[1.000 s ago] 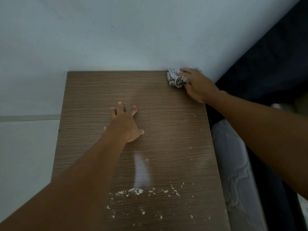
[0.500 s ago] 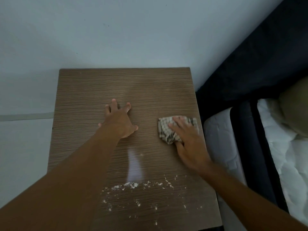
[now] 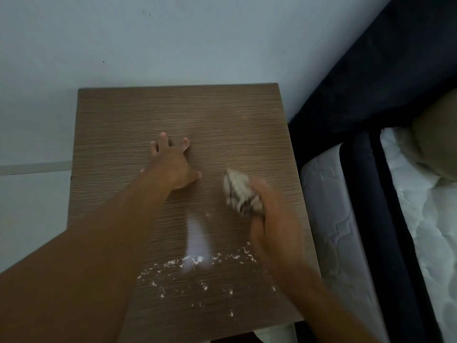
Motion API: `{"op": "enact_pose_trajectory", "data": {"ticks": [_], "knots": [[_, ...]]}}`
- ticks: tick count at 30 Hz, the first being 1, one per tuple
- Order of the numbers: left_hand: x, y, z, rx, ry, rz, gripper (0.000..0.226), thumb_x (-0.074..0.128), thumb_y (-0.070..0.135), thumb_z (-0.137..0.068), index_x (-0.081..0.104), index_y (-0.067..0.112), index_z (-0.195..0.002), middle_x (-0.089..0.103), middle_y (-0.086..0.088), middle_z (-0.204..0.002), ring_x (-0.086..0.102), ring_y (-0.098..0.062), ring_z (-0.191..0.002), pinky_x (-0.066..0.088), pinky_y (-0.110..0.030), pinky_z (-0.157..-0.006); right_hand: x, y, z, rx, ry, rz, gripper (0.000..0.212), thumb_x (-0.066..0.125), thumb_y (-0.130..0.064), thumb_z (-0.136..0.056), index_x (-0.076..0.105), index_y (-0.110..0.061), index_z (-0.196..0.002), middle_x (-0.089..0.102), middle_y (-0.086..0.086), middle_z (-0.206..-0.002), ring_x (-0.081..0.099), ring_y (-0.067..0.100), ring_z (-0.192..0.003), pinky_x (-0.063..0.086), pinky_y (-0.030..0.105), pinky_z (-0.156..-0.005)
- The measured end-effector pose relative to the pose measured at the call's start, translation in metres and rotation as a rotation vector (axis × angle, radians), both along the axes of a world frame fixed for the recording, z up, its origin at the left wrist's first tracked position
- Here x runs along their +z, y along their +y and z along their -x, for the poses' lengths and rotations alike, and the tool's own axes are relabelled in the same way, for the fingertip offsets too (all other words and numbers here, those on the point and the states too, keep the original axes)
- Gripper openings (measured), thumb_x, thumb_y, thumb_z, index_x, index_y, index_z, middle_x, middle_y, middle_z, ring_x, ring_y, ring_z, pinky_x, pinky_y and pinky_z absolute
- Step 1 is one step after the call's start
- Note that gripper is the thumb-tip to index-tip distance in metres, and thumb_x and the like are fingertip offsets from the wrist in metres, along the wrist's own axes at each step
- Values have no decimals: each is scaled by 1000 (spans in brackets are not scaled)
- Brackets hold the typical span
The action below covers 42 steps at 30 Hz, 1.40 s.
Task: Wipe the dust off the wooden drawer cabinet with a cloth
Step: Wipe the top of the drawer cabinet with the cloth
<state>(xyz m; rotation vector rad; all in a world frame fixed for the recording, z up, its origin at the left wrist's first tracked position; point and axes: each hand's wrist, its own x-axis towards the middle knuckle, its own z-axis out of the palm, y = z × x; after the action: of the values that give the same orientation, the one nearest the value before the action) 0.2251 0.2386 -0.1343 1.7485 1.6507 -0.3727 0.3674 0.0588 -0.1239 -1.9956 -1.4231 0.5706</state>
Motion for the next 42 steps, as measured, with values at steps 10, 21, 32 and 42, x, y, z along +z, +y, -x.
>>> {"op": "enact_pose_trajectory", "data": {"ticks": [10, 21, 32, 42], "knots": [[7, 5, -1, -72, 69, 40, 84, 64, 32, -91, 9, 37, -154, -14, -6, -162, -11, -33, -148, 10, -47, -118, -47, 106, -17, 98, -220, 179, 53, 44, -8, -91, 42, -17, -143, 30, 5, -156, 18, 21, -147, 7, 41, -121], [9, 4, 1, -72, 45, 42, 84, 64, 30, -92, 9, 37, -154, -15, -6, -162, -12, -33, -148, 11, -51, -118, -43, -62, 41, 514, -59, 208, 59, 45, -17, -84, 40, -26, -142, 37, -6, -153, 16, 8, -146, 4, 32, -121], [6, -8, 6, -130, 51, 11, 88, 67, 43, -86, 12, 38, -154, -14, -8, -162, -12, -34, -148, 9, -51, -117, 30, -61, -24, -211, 57, 226, 38, 42, -15, -98, 48, -37, -129, 58, -21, -114, 55, -4, -101, 43, 15, -81], [4, -40, 20, -204, 45, 7, 76, 61, 43, -91, 16, 37, -153, -13, -7, -162, -10, -33, -148, 9, -48, -119, -41, -98, -20, -316, -85, 246, 53, 45, -2, -95, 37, -19, -145, 24, -3, -158, 7, 8, -147, 9, 37, -120]]}}
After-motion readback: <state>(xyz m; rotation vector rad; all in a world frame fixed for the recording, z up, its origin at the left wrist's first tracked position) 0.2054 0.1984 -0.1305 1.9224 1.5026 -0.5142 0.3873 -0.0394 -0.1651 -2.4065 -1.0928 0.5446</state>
